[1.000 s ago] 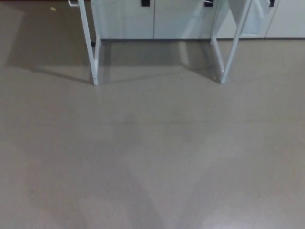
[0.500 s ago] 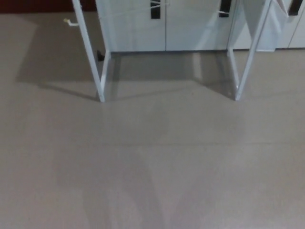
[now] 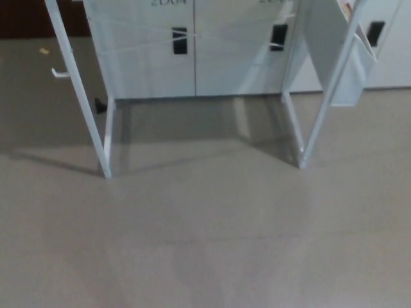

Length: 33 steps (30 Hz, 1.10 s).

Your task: The robot walks towards a file tray kept in the middle of a desk and uses its right hand to grab a tray and pulls it out towards itself

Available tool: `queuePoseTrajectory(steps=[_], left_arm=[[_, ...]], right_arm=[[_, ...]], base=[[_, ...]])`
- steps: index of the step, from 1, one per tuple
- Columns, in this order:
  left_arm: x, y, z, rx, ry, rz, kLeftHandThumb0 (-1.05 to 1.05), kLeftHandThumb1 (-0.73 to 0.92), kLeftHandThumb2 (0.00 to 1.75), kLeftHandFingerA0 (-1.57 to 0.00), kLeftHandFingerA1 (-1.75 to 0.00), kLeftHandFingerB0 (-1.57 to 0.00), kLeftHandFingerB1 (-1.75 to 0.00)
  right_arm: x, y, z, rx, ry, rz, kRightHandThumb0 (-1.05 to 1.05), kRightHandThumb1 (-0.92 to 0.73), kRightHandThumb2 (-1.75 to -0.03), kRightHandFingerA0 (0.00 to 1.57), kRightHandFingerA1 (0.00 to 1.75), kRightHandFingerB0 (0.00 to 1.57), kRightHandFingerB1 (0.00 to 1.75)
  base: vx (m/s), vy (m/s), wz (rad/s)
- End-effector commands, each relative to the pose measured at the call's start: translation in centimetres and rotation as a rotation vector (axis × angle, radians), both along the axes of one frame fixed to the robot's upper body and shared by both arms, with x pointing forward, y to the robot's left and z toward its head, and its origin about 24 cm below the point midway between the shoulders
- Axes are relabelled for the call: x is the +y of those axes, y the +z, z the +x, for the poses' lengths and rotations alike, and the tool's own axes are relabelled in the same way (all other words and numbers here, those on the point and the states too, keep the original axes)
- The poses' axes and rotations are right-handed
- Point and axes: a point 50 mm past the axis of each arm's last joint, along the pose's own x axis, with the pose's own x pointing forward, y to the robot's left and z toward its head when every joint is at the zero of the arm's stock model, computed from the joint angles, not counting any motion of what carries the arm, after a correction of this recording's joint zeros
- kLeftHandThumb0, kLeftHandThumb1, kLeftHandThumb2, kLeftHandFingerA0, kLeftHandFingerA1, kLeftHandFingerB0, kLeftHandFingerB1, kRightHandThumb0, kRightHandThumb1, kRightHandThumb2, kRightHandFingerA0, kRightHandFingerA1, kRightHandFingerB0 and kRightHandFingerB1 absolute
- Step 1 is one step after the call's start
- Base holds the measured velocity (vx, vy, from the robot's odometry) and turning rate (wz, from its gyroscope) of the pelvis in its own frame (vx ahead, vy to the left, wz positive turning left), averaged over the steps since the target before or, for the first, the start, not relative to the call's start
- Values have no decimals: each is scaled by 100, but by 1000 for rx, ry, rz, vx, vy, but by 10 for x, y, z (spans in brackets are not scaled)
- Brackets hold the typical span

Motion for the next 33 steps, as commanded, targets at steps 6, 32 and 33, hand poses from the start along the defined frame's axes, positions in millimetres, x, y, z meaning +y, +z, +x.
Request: queuePoseTrajectory(steps=[6,32,33], left_arm=[[3,4,0,-21,1,23,-8,38,85,-20,-54,-21,-52],[9,-1,-20,57,30,17,-8,38,85,-20,-53,-22,-52],[9,-2,-27,76,27,25,-8,38,85,-21,-53,-23,-52]], right_arm=[[1,3,-1,-41,19,-22,-44,-47,-73,53,53,30,44],[3,-3,-31,27,21,-20,-40,-57,-57,55,43,33,35],[3,-4,-39,39,20,-22,-40,-57,-57,56,42,33,35]], base=[[520,-158,37],[232,5,-1],[167,-203,22]])
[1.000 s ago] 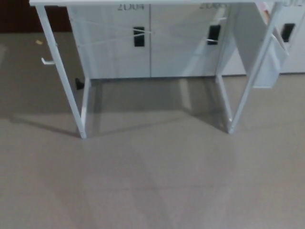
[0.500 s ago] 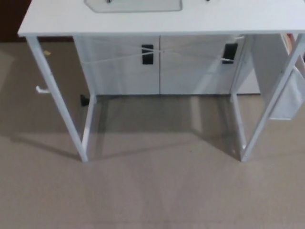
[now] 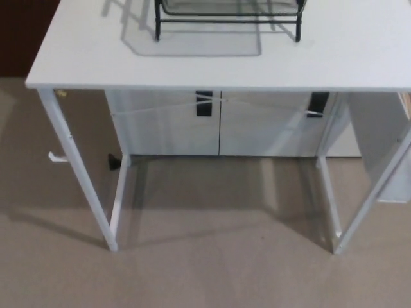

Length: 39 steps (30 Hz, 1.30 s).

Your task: The robot walks towards a file tray kept in the middle of a desk and uses its right hand to grab a tray and pulls it out towards itself

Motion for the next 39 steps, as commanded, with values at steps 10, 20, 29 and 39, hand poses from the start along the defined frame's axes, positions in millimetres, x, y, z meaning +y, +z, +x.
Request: queuePoseTrajectory(steps=[10,20,29,39], left_arm=[[8,-3,-46,111,12,0,-10,39,86,-21,-54,-23,-53],[7,-2,-49,149,19,5,-8,40,87,-20,-53,-23,-52],[11,-3,-46,140,-3,13,-10,40,86,-20,-53,-23,-52],[12,-3,-42,152,31,-22,-11,40,87,-19,-53,-23,-53]], right_arm=[[-2,-1,-57,88,-9,-23,-45,-54,-56,59,44,36,36],[1,-5,-71,95,-26,-16,-39,-55,-56,60,44,38,36],[2,-1,-67,64,-9,-17,-41,-56,-56,60,45,36,37],[0,-5,-64,67,-8,-25,-45,-54,-56,60,44,38,37]], base=[[143,-134,8],[262,232,-16],[156,-55,9],[130,-169,5]])
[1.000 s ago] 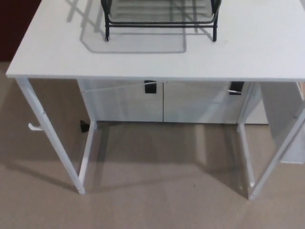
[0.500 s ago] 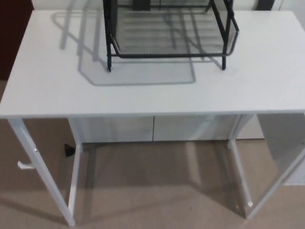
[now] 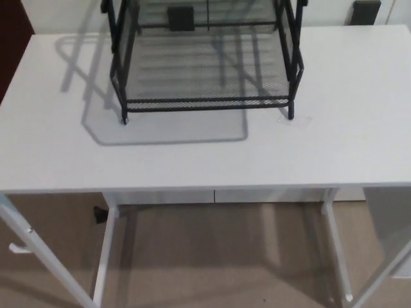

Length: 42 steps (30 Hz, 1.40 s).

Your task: The robot walks towards a file tray kept in the middle of a desk and uses its right hand to grab a tray and pulls it out towards itself

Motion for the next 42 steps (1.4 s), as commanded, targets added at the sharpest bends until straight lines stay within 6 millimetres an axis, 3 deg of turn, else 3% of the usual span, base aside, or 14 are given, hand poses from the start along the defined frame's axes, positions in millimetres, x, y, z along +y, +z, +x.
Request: queuePoseTrajectory(steps=[1,12,14,17,19,20,25,32,33,34,35,39,40,42], left_arm=[[4,3,0,15,16,-7,-11,40,87,-19,-53,-23,-53],[6,3,1,74,103,-30,-8,42,88,-25,-56,-23,-53],[5,3,1,76,120,-39,-7,43,89,-27,-57,-22,-54],[7,3,1,86,131,-38,-7,42,88,-24,-56,-22,-53],[7,3,1,94,133,-33,-9,42,88,-23,-55,-23,-53],[7,4,2,92,137,-26,-11,61,57,-37,-45,-34,-39],[9,4,-1,108,131,7,-13,60,57,-39,-45,-36,-39],[9,3,-4,110,148,-11,-11,61,57,-36,-44,-34,-39],[8,3,-5,111,148,-12,-9,43,90,-25,-56,-23,-54],[9,3,-5,114,149,-9,-11,61,57,-37,-44,-34,-39],[8,4,-6,112,148,-11,-11,61,57,-36,-44,-35,-39],[8,5,-6,112,143,-12,-11,61,57,-35,-44,-35,-39],[9,5,-6,112,141,-7,-11,61,57,-37,-44,-35,-39],[10,4,-4,108,135,-4,-11,60,57,-34,-43,-35,-39]], right_arm=[[-2,3,1,-28,3,-20,-45,-54,-56,60,44,38,37],[-1,1,-1,-10,4,-21,-43,-55,-56,61,44,38,37],[-1,1,-2,-21,2,-22,-51,-46,-76,56,55,34,47],[1,3,-3,-19,-4,-7,-43,-56,-56,59,45,38,37],[1,0,-3,-22,-19,2,-48,-46,-74,55,55,34,46],[1,1,-3,-19,-10,-7,-48,-46,-75,57,55,33,46],[1,-2,-8,-5,-16,-5,-47,-47,-74,57,55,34,46],[-1,-5,-12,3,-4,-19,-39,-56,-56,62,45,41,38],[-1,-5,-13,2,-7,-16,-40,-56,-56,62,45,42,38],[0,-4,-14,4,-8,-11,-46,-48,-73,56,54,37,47],[0,-4,-15,2,-5,-13,-40,-56,-56,62,46,42,38],[1,-3,-16,4,-9,-25,-46,-47,-74,59,55,37,47],[1,-4,-16,5,-10,-22,-39,-56,-56,65,46,43,38],[3,-3,-14,11,-7,-16,-46,-47,-74,58,55,37,47]], base=[[0,0,0],[64,107,6],[-16,47,7],[61,-27,9],[53,-77,6],[51,-105,12],[46,-226,12],[19,13,-4],[46,127,-3],[47,172,-9],[16,222,-8],[41,285,2],[45,115,-5],[85,61,3]])
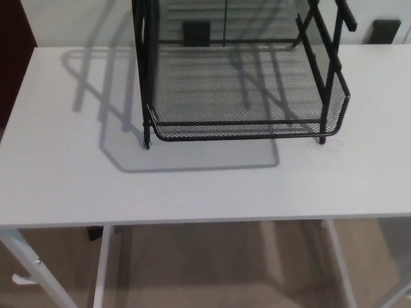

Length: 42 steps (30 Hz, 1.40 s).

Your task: The robot walks towards a file tray kept in the middle of a desk and uses its right hand to grab a tray and pulls it out towards itself

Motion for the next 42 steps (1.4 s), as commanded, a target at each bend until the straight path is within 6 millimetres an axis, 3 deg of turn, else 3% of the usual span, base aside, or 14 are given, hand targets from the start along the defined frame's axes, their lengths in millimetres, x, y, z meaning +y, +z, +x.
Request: queuePoseTrajectory(steps=[1,4,5,6,10,14,23,26,27,32,38,40,41,42], left_arm=[[4,1,1,6,4,1,-9,41,88,-24,-56,-24,-54],[3,3,3,0,-2,2,-9,42,89,-25,-56,-25,-55],[3,3,3,0,-6,3,-12,61,57,-33,-43,-34,-39],[3,3,3,-5,-5,2,-9,43,89,-25,-57,-24,-54],[1,5,4,-34,-33,5,-9,44,90,-24,-56,-25,-55],[1,4,5,-34,-44,13,-10,43,89,-21,-54,-26,-55],[1,5,7,-42,-66,16,-11,43,89,-21,-54,-25,-54],[4,4,8,-44,-38,19,-12,61,57,-33,-42,-37,-39],[5,4,8,-45,-33,18,-9,41,88,-23,-55,-27,-55],[4,5,6,-51,-35,7,-9,43,89,-21,-54,-25,-54],[5,2,1,-42,-38,12,-10,42,89,-22,-55,-24,-54],[5,3,3,-41,-29,18,-11,61,57,-33,-42,-36,-38],[5,3,4,-46,-22,19,-8,41,89,-25,-56,-27,-55],[5,3,4,-51,-8,22,-10,59,56,-35,-42,-39,-39]], right_arm=[[-2,6,6,-51,16,-36,-45,-47,-73,59,56,37,48],[-1,7,8,-54,24,-41,-45,-47,-74,59,56,38,48],[-1,7,9,-55,25,-43,-45,-46,-74,61,57,39,49],[0,8,9,-54,31,-48,-45,-47,-74,60,56,39,48],[-2,5,12,-59,40,-42,-39,-57,-56,63,45,43,39],[-8,-9,14,-50,11,-35,-52,-46,-76,58,55,38,48],[-5,20,21,-186,-96,-36,-47,-57,-57,50,43,37,37],[-28,52,42,-394,-277,-128,-44,-62,-59,44,39,33,34],[-33,63,47,-432,-302,-155,-48,-63,-60,38,38,28,33],[-76,144,83,-757,-397,-425,-54,-67,-62,20,31,16,28],[-87,221,120,-1032,-334,-631,-54,-66,-61,22,33,23,29],[-80,251,140,-1182,-221,-744,-50,-69,-62,20,34,19,28],[-75,259,147,-1222,-197,-757,-58,-54,-80,22,44,17,40],[-63,274,162,-1291,-146,-769,-58,-53,-80,24,44,16,40]], base=[[90,16,7],[55,-11,7],[65,-66,14],[54,-77,12],[14,-93,7],[-2,-22,1],[0,0,0],[0,0,0],[0,0,0],[0,0,0],[0,0,0],[0,0,0],[0,0,0],[0,0,0]])
